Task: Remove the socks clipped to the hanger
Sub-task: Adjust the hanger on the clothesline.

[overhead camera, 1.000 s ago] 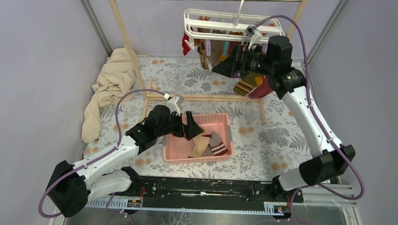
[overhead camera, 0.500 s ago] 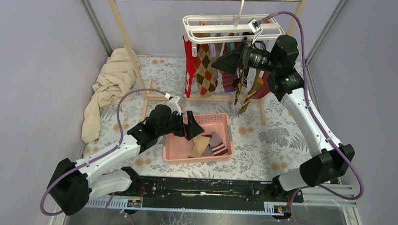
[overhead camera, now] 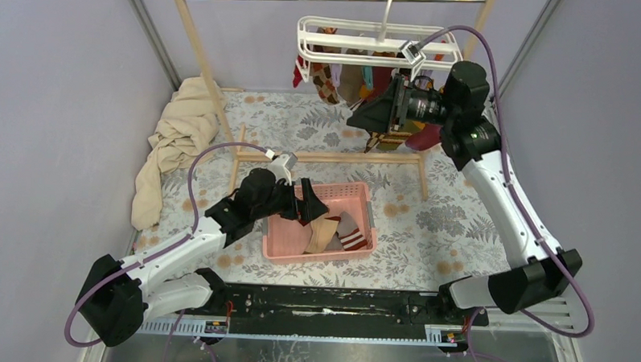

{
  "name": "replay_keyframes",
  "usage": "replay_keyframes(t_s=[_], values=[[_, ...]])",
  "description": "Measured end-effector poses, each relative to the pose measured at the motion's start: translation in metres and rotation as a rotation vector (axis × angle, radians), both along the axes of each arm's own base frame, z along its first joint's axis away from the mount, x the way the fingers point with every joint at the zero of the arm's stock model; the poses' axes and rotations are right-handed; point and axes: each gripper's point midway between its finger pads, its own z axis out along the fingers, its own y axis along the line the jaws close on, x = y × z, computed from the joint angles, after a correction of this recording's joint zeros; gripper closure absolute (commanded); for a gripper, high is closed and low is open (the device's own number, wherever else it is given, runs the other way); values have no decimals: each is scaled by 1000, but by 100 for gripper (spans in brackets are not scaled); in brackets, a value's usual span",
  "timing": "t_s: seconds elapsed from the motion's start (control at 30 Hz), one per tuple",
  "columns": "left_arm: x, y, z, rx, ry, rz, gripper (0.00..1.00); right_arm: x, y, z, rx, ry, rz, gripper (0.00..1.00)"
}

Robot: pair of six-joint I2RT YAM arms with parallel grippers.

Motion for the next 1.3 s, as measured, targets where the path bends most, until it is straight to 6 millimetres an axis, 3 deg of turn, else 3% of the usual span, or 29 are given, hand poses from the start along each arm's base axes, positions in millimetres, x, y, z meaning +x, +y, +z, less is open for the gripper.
replay_keyframes(t_s=[0.33,0.47,0.57,0.67,0.8,0.87,0.97,1.13,1.3], values=[[0,0,-2,5,5,1,1,-33,-27,-21,-98,-30,-130,0],[2,0,-2,7,3,8,1,-8,-43,-43,-191,-2,-317,0],[6,-2,5,-1,-9,10,1,14,-59,-77,-283,56,-467,2],[11,-7,18,-16,-28,9,1,28,-74,-129,-384,143,-574,5],[21,-14,40,-39,-71,6,1,29,-90,-192,-487,238,-646,15],[27,-17,51,-46,-94,6,1,27,-96,-211,-512,255,-673,22],[34,-22,66,-59,-122,7,1,25,-101,-216,-486,224,-708,31],[39,-26,70,-60,-128,7,1,28,-102,-210,-372,112,-754,29],[41,-26,68,-52,-123,12,1,34,-103,-226,-307,81,-796,29]])
